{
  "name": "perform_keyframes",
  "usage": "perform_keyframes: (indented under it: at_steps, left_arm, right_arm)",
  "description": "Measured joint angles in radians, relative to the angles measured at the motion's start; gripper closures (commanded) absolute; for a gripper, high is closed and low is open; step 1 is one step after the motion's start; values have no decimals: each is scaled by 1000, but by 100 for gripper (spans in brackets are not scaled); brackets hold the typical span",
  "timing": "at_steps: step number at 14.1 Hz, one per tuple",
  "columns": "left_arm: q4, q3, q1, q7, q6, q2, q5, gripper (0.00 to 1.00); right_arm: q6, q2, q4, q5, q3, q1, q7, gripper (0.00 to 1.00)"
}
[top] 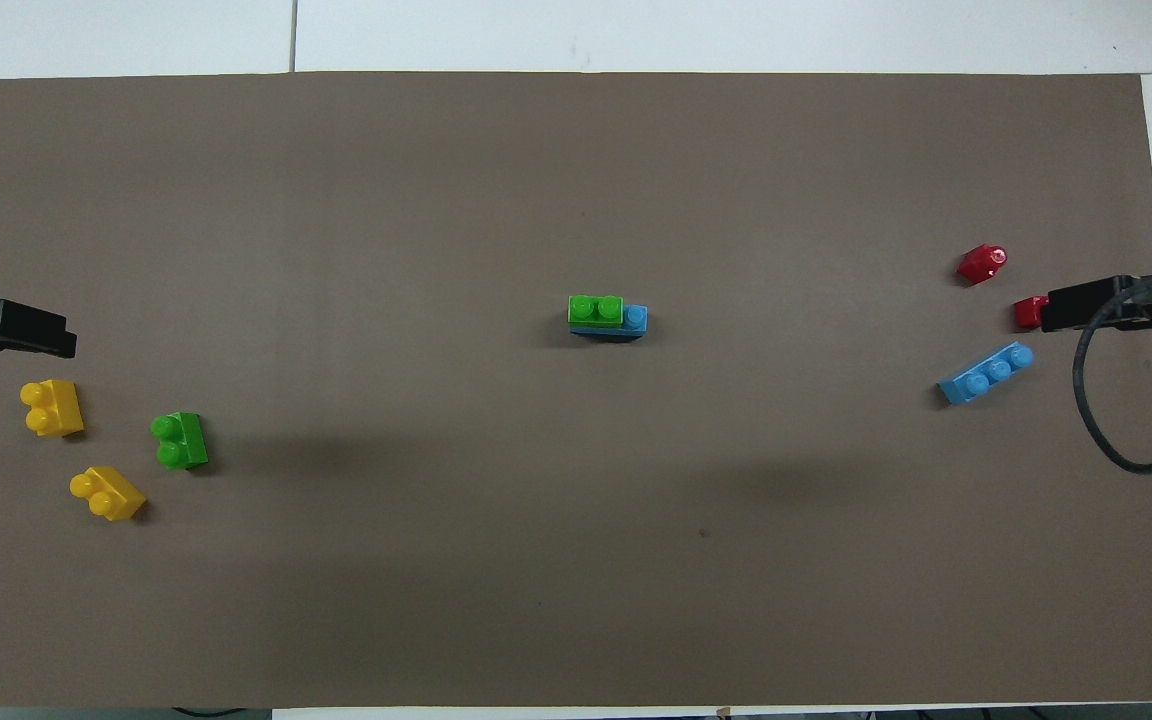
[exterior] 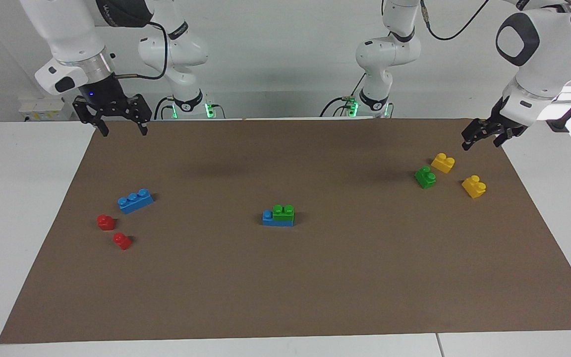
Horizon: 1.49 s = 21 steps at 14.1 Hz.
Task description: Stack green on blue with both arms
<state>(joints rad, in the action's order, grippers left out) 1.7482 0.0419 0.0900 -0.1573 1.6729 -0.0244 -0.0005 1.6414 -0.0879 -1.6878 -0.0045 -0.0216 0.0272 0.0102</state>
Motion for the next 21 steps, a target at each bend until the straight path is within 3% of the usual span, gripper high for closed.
perform_keyframes:
  at_steps: [7, 21]
  left_arm:
    - [-29, 1, -34, 44, 62, 0, 0, 0]
    - [-40, 2, -38, 60, 0, -15, -1, 0]
  right_arm:
    - [-11, 21, 31, -1, 0, -5, 0, 0]
    - [-29, 23, 32, -1, 0, -21, 0, 0]
